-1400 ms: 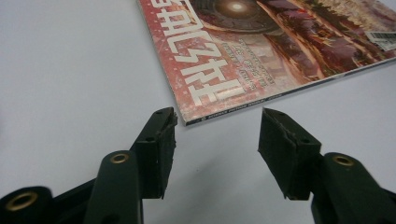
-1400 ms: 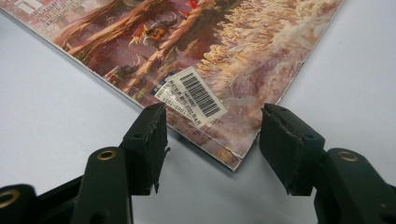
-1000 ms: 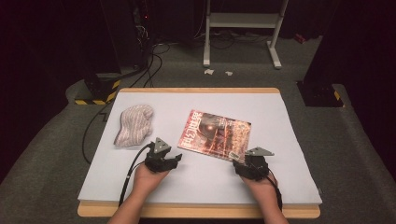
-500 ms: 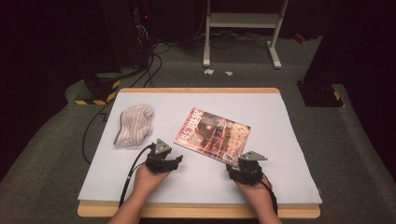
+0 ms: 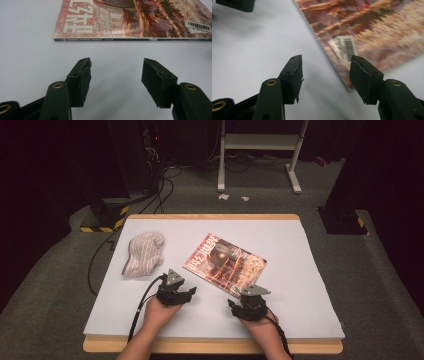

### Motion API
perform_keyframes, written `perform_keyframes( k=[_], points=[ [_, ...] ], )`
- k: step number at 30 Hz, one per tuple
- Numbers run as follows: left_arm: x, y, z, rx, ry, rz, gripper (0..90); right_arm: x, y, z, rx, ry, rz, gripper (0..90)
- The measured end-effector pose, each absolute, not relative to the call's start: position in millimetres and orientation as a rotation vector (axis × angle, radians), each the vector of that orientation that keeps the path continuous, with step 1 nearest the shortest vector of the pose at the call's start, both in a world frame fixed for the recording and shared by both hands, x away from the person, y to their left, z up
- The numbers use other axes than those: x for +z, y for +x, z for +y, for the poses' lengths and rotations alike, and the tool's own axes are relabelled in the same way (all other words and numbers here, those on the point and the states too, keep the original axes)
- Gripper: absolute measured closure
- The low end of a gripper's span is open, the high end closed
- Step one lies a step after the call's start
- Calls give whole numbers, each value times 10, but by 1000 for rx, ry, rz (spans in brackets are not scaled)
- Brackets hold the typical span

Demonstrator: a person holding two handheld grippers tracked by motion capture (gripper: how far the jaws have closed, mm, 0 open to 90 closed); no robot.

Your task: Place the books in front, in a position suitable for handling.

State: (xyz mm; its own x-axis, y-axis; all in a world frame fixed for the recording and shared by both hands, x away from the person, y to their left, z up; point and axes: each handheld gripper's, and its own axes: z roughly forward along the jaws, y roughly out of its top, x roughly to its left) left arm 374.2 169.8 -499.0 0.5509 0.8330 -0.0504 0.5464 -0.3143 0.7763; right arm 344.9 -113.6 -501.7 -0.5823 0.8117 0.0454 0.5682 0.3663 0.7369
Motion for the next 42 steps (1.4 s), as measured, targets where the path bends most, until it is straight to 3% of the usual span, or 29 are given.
perform_keyframes(
  k=[5, 15, 42],
  points=[
    [-4969, 3731, 1729, 474, 1993, 1110, 404, -5000, 3459, -1040, 1033, 1191, 2297, 400],
    [-4957, 3723, 1758, 484, 1973, 1109, 402, -5077, 3451, -1347, 993, 1305, 2206, 399],
    [-4951, 3729, 1820, 471, 1952, 1125, 405, -5069, 3455, -797, 994, 1163, 2325, 443]
  ],
)
